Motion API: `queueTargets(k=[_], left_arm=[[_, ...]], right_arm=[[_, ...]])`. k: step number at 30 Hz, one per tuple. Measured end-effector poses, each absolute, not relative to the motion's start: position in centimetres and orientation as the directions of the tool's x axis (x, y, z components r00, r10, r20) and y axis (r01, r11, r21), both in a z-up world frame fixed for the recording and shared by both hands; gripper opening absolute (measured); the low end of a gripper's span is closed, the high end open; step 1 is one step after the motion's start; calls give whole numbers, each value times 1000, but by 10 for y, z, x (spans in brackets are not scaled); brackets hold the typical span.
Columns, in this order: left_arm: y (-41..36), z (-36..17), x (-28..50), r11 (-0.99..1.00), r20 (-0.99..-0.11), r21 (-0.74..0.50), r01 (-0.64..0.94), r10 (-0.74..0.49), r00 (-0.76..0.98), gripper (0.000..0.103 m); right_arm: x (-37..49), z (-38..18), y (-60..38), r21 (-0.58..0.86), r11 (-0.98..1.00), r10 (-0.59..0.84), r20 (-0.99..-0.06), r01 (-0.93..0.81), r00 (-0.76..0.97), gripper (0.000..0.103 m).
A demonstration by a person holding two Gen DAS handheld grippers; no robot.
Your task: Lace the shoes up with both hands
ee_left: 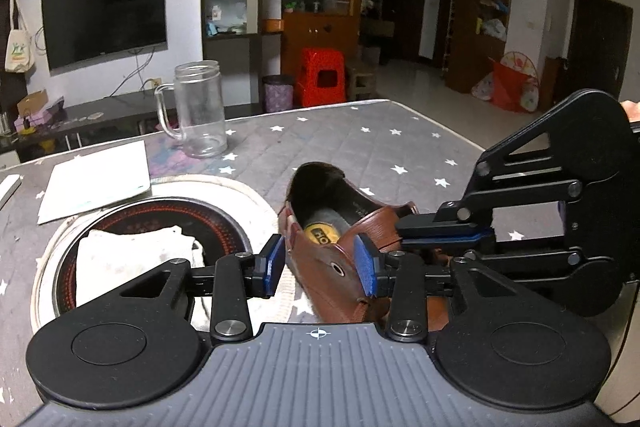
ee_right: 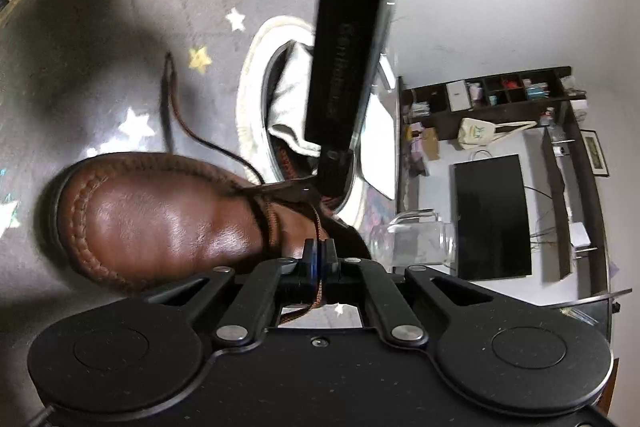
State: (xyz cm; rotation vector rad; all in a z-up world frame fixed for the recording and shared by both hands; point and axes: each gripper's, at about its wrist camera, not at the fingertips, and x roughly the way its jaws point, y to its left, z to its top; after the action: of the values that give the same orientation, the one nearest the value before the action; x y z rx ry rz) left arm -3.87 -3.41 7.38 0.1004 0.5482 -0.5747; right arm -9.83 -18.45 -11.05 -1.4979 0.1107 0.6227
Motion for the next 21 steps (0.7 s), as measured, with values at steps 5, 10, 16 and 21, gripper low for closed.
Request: queueTargets(k=[5, 10, 16, 21], left_arm=[[-21, 70, -41, 848, -501, -123, 515, -502, 705, 40], [-10, 67, -42, 855, -496, -174, 489, -505, 707, 41], [-5, 64, -42, 854, -489, -195, 483, -511, 706, 43], [-3, 63, -42, 854, -488, -200, 480, -512, 707, 44]], right_arm=[[-96, -100, -187, -884, 40, 324, -428, -465, 843, 2], [-94, -99, -184, -883, 64, 335, -419, -465, 844, 2], [-94, -97, -180, -881, 90, 350, -410, -465, 843, 2], [-93, -99, -181, -879, 76, 343, -421, -471, 840, 2]])
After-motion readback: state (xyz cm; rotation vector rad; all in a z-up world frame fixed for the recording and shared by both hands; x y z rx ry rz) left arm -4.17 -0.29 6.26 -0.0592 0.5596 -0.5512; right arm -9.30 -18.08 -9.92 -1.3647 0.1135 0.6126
